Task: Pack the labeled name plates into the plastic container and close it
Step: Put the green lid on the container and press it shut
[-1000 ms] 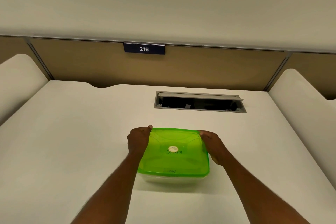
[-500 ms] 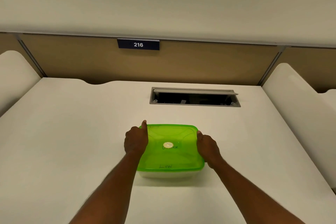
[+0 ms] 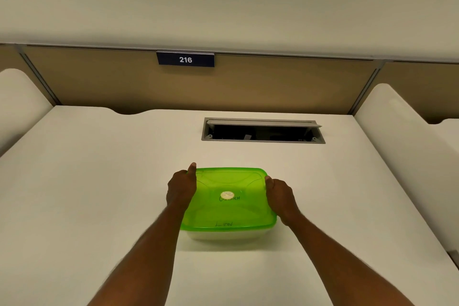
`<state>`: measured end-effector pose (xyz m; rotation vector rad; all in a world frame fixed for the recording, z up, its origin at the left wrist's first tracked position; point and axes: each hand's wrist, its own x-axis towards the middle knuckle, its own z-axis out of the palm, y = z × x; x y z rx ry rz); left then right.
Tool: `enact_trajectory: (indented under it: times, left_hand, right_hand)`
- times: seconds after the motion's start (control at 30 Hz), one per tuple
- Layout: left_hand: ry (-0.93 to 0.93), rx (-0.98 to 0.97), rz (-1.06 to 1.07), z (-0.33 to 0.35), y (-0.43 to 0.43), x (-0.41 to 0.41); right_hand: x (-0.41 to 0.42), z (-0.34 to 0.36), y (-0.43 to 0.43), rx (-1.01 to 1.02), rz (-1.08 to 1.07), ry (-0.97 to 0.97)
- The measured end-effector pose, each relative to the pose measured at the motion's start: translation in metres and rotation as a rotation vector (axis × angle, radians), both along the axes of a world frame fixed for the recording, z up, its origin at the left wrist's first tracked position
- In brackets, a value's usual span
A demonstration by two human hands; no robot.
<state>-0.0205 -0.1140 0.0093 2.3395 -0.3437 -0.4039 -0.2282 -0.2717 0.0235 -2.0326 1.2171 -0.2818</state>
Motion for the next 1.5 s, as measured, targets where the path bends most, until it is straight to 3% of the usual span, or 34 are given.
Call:
enact_trajectory:
  times: [0.2,0.37,0.7,0.83,1.0,1.23,1.33,1.5]
  left_hand:
    - [-0.041,-0.027,-0.024,-0.002,0.002,0.001]
    - [-0.046,-0.036,-0.011,-0.001,0.002,-0.001]
    - [-0.034,-0.004,0.007,0.004,0.003,-0.006]
    - [-0.02,0.015,0.021,0.008,0.002,-0.007]
    - [-0.006,0.035,0.026,0.014,0.002,-0.011]
    - [-0.162,0.29,0.071,0.032,-0.009,-0.042]
    - [0.004,0.283,0.12,0.029,0.002,-0.049]
    - [-0.035,0.22,0.09,0.006,0.043,-0.06]
  right_hand:
    - [0.022,0.011,-0.01,0.31,-0.088,-0.064]
    - [0.033,0.008,-0.014,0.172,-0.158,0.043]
    - [0.03,0.01,-0.015,-0.002,-0.035,0.035]
    - [0.019,0.013,-0.006,0.055,-0.013,0.07]
    - [-0.003,0.006,0.015,0.204,-0.163,0.159]
    - [-0.007,0.006,0.024,0.167,-0.229,0.098]
    - [-0.008,0.005,0.023,0.143,-0.239,0.09]
    - [-0.008,0.006,0.025,0.103,-0.227,0.08]
